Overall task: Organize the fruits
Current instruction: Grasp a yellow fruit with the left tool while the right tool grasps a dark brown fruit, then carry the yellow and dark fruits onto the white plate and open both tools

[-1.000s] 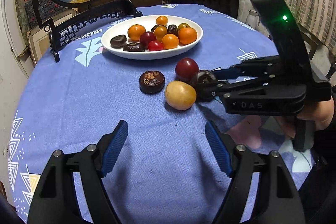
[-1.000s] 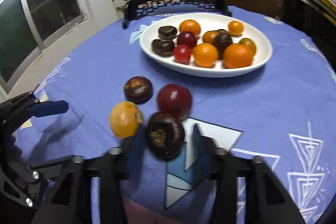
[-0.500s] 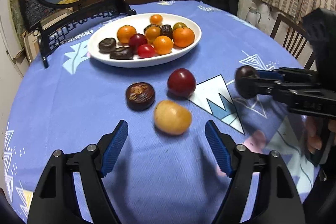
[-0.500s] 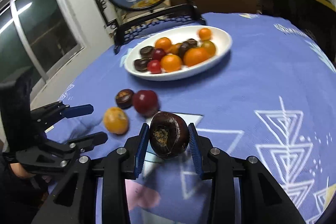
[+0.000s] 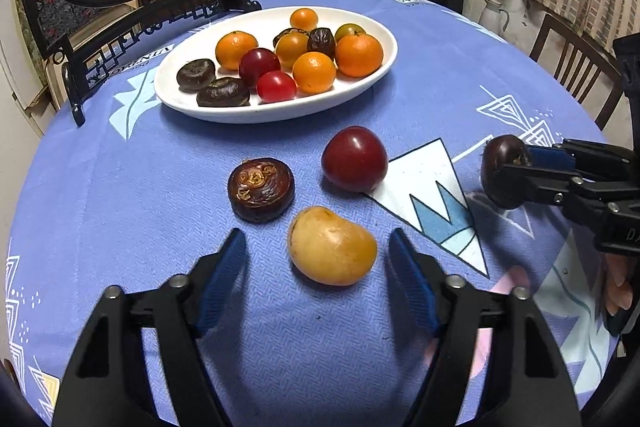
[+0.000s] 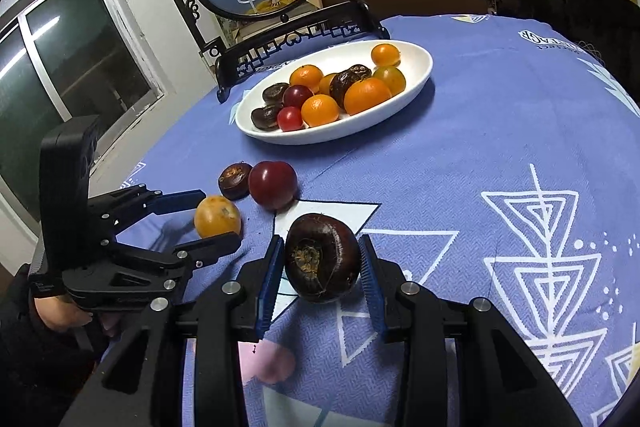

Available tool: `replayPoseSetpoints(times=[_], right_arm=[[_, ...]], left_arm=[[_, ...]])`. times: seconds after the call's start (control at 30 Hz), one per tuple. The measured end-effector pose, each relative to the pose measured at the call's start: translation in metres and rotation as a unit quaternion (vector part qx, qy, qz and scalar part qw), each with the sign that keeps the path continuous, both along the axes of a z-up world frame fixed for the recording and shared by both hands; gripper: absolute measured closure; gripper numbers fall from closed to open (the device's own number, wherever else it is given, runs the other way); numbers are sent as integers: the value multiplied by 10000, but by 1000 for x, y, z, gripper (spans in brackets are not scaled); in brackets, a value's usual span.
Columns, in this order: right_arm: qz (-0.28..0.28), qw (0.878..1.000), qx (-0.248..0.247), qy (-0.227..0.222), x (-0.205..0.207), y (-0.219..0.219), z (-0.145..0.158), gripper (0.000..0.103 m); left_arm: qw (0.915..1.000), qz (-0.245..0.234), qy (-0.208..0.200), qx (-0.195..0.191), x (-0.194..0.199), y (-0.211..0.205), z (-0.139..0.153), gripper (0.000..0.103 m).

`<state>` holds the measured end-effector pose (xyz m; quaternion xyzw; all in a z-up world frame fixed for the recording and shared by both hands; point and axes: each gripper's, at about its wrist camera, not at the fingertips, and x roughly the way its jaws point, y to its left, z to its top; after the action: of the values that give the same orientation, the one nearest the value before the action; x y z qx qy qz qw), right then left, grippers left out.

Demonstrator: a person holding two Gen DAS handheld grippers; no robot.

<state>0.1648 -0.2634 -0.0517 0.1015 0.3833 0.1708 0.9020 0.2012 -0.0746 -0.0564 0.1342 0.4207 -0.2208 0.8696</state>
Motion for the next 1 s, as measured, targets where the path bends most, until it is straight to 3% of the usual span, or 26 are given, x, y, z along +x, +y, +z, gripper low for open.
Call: replayPoseSetpoints(times=[0.2,0.73,1.0], right_arm=[[5,10000,-15,-12,-2,1,0,65],[-38,10000,-37,4,-5,1,3,65],[141,9996,145,-221,-9,-4,54,65]], left_arm=[[9999,-118,2,-63,-4,-2,1,61],[9991,-149,-93,-382,-24,8,16,62],[9946,-192,-648,-793,-33,24,62,62]])
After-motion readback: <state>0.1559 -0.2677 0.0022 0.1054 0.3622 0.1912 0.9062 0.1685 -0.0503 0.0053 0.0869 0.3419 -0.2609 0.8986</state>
